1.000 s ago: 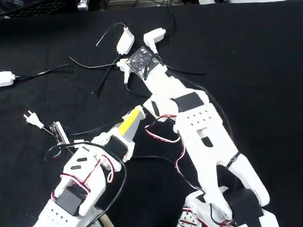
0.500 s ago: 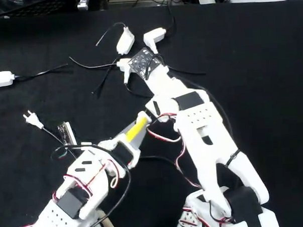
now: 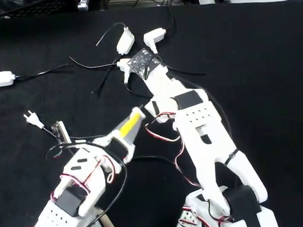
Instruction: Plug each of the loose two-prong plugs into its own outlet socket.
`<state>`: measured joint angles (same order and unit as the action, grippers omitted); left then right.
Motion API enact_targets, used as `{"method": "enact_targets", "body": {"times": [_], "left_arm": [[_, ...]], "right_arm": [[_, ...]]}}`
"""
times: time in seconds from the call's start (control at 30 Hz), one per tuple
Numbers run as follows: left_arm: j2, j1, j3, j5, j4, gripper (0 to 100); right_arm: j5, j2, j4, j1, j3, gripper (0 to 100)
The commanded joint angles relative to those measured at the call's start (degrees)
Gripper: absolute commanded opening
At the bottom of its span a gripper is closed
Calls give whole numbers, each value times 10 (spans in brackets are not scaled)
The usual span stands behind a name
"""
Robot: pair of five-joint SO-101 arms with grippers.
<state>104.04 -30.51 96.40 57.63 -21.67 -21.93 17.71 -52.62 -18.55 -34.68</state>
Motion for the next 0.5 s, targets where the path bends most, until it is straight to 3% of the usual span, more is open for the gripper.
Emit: {"method": "enact_targets", "body": {"times": [0.0, 0.17, 0.33, 0.47], "left_arm": [[4, 20, -12, -51, 4, 30], [4, 20, -9, -62, 4, 30], [4, 27, 0, -65, 4, 30], [4, 65, 0, -125, 3, 30]], "right_arm": [[36, 5, -10, 5, 40, 259], [59, 40, -11, 7, 35, 338], [59, 101, -6, 68, 13, 344], [65, 114, -7, 85, 0, 343]]}}
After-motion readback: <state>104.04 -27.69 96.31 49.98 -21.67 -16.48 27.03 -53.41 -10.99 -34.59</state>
